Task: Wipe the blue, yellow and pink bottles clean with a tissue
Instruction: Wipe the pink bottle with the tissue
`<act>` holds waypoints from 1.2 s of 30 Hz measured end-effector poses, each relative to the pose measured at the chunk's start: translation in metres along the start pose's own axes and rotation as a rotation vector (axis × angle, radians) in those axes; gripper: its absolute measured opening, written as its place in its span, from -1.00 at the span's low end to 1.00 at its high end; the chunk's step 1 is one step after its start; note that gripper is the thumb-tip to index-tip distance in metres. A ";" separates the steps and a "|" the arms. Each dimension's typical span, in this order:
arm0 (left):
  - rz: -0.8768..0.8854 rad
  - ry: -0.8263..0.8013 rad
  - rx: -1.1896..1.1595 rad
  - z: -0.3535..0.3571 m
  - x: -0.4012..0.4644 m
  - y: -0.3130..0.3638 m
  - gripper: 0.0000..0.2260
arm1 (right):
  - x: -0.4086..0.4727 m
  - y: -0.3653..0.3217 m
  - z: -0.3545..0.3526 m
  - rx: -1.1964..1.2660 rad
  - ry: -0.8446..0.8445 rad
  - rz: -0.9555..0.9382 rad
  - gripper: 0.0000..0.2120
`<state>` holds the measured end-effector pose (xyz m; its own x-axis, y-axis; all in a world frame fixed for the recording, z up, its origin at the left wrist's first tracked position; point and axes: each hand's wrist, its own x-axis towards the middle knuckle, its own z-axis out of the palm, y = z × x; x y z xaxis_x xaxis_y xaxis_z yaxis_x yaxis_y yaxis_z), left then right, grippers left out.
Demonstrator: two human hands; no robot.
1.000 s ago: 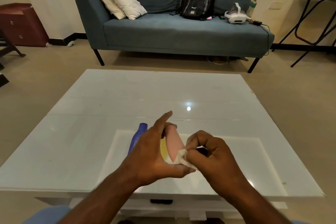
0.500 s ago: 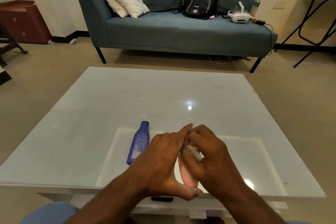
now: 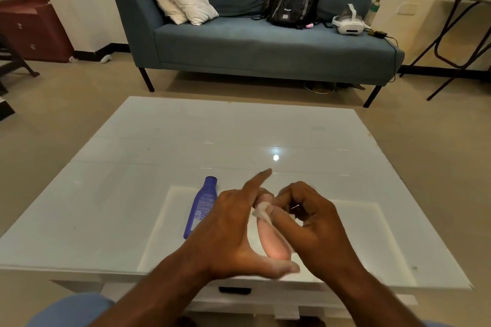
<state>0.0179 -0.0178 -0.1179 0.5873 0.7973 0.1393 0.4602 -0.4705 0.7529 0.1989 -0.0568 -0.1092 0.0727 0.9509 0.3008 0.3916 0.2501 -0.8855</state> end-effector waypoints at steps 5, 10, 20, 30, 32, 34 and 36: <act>0.015 0.104 -0.065 -0.008 0.001 -0.008 0.14 | -0.005 -0.010 0.002 0.180 -0.124 0.030 -0.87; 0.004 0.137 -0.117 -0.003 -0.001 0.000 0.11 | 0.003 -0.008 -0.004 0.139 0.030 0.134 -0.83; 0.030 0.092 -0.098 -0.004 -0.006 0.006 0.11 | 0.000 -0.012 -0.002 0.198 0.001 0.150 -0.86; 0.032 0.072 -0.059 -0.005 -0.005 0.003 0.12 | 0.000 -0.010 0.000 0.180 -0.060 0.118 -0.81; 0.033 0.120 -0.082 -0.008 -0.001 0.000 0.12 | -0.004 -0.012 0.000 0.231 -0.158 0.060 -0.89; 0.038 0.152 -0.079 -0.011 0.001 -0.002 0.12 | -0.009 -0.017 0.000 0.281 -0.224 0.023 -0.90; 0.051 0.146 -0.111 -0.008 -0.001 0.001 0.09 | -0.008 -0.015 0.000 0.277 -0.173 0.041 -0.88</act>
<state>0.0124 -0.0161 -0.1119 0.5014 0.8238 0.2645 0.3512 -0.4732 0.8079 0.1920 -0.0683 -0.0985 -0.0833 0.9721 0.2195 0.1257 0.2287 -0.9653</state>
